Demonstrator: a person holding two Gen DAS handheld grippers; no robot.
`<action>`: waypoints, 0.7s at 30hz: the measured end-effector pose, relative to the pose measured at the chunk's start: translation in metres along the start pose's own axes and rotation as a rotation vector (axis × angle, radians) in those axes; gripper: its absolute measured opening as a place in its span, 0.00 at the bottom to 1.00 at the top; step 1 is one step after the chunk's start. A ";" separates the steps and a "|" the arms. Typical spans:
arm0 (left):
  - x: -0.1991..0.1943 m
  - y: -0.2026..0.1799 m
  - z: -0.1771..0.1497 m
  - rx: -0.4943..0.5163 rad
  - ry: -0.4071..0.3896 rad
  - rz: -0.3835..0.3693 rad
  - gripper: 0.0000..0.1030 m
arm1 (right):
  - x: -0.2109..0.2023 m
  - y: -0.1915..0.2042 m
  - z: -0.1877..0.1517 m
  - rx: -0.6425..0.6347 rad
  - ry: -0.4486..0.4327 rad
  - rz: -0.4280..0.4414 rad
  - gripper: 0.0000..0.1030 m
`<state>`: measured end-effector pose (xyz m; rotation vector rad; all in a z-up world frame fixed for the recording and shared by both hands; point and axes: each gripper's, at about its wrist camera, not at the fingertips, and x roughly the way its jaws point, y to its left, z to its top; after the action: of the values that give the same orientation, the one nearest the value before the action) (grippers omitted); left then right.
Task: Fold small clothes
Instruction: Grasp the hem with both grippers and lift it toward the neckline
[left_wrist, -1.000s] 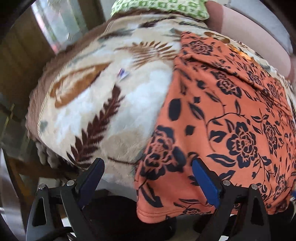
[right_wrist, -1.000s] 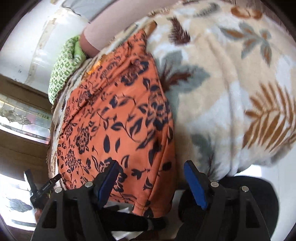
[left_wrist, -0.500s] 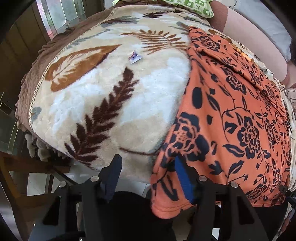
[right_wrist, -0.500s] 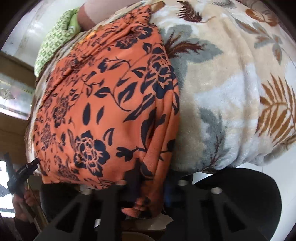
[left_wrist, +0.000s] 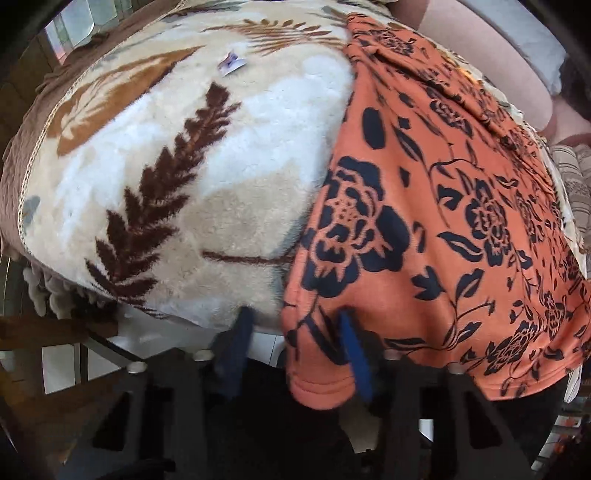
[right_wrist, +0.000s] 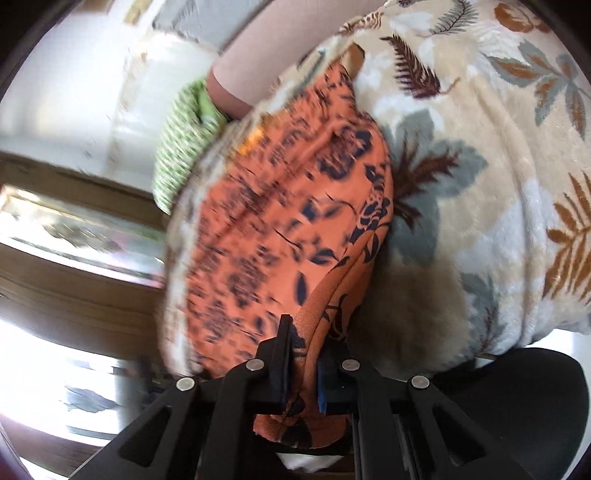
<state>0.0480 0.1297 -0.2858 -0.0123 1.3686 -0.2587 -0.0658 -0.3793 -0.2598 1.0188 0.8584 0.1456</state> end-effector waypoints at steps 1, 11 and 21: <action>-0.001 -0.002 -0.001 0.015 -0.010 -0.007 0.26 | -0.003 0.000 0.002 0.007 -0.010 0.019 0.11; -0.007 0.007 -0.001 -0.004 -0.066 -0.021 0.39 | -0.006 -0.013 0.005 0.053 -0.011 0.016 0.11; 0.003 -0.023 -0.005 0.115 -0.135 0.017 0.39 | 0.013 -0.036 -0.001 0.160 0.068 -0.019 0.15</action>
<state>0.0401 0.1074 -0.2861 0.0767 1.2171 -0.3163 -0.0679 -0.3918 -0.2957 1.1601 0.9533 0.0967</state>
